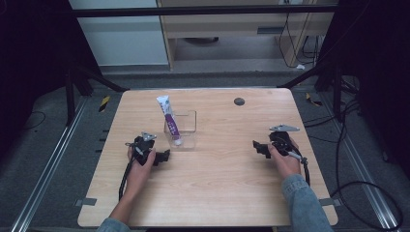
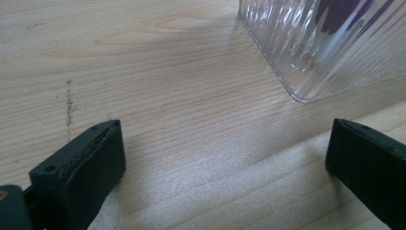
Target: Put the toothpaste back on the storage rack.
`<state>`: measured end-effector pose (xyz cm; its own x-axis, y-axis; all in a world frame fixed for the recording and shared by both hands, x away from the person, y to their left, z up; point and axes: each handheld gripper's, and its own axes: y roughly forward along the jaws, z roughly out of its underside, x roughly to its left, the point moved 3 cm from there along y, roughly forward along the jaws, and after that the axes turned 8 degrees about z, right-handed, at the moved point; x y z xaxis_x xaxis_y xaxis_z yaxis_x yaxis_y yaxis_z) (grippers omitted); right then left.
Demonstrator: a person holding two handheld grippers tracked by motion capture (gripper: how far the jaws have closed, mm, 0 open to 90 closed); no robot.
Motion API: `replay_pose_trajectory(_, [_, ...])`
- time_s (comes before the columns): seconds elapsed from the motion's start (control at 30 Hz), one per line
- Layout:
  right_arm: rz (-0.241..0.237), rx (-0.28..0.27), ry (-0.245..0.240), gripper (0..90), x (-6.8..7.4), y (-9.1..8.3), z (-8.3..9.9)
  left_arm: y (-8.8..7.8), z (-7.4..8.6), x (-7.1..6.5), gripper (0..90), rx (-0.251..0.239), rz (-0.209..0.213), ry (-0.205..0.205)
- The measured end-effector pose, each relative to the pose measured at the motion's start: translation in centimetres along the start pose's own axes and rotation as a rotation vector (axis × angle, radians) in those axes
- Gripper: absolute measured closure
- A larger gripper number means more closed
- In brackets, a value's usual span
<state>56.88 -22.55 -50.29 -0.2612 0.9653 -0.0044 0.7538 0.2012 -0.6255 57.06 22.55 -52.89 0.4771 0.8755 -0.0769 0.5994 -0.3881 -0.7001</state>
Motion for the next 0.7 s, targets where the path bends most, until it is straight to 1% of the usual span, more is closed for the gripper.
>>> replay_pose_trajectory(0.23, [0.025, 0.024, 0.021, 15.0, -0.9, 0.6, 1.0, 0.0, 0.0, 0.0, 0.0, 0.000, 0.000, 0.000])
replay_pose_trajectory(0.3, [0.032, 0.027, 0.032, 15.0, -1.1, 0.7, 1.1, 0.0, 0.0, 0.0, 0.0, 0.000, 0.000, 0.000])
replay_pose_trajectory(0.43, [0.050, 0.033, 0.040, 14.9, -1.7, 1.1, 1.3, 0.0, 0.0, 0.0, 0.0, 0.000, 0.000, 0.000])
replay_pose_trajectory(0.53, [0.064, 0.039, 0.060, 14.2, -2.1, 1.4, 1.5, 0.0, 0.0, 0.0, 0.0, 0.000, 0.000, 0.001])
replay_pose_trajectory(0.63, [0.079, 0.043, 0.066, 13.3, -2.2, 1.8, 1.8, 0.0, 0.0, 0.0, 0.0, 0.001, 0.003, 0.003])
replay_pose_trajectory(0.7, [0.097, 0.036, 0.061, 13.3, -2.2, 2.0, 1.8, 0.0, 0.0, 0.0, 0.0, 0.001, 0.004, 0.004])
